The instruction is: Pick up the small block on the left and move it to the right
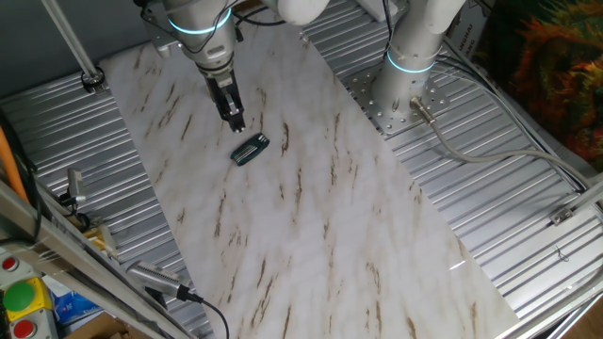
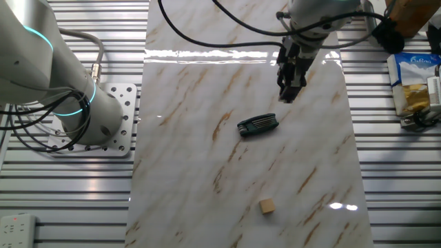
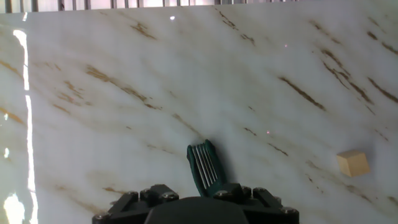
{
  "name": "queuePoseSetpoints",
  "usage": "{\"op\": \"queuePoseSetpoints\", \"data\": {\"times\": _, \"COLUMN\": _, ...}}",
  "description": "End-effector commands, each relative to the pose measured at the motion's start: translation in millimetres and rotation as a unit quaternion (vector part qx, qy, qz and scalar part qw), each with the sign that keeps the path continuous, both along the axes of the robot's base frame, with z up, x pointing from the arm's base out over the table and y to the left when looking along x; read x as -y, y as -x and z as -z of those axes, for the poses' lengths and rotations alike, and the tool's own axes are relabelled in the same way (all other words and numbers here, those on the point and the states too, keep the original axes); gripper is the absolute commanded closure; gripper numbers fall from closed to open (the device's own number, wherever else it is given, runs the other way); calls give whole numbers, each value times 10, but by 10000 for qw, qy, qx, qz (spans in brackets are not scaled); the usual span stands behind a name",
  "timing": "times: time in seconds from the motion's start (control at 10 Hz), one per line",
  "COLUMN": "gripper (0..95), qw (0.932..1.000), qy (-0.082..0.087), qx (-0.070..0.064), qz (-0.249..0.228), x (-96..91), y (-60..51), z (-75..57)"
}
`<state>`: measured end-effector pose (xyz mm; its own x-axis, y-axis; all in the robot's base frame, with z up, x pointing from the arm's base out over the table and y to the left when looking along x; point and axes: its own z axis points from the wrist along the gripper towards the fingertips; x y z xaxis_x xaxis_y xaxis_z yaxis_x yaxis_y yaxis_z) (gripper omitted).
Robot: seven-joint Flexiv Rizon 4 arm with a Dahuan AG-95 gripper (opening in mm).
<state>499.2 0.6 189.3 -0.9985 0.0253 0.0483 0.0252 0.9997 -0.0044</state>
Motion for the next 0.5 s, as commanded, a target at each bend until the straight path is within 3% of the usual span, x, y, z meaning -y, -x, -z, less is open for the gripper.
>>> {"op": "queuePoseSetpoints", "data": {"times": 0.1, "gripper": 380, "qw": 10000, "qy": -10, "qx": -13, "qz": 1, "x": 1, "y": -6, "z": 3}}
{"op": "queuePoseSetpoints", "data": {"times": 0.2, "gripper": 380, "qw": 10000, "qy": -12, "qx": -16, "qz": 15, "x": 1, "y": -6, "z": 4}}
{"op": "queuePoseSetpoints", "data": {"times": 0.3, "gripper": 570, "qw": 10000, "qy": -14, "qx": -13, "qz": 15, "x": 11, "y": -4, "z": 3}}
{"op": "queuePoseSetpoints", "data": {"times": 0.5, "gripper": 570, "qw": 9999, "qy": -38, "qx": 8, "qz": -99, "x": 209, "y": 36, "z": 48}}
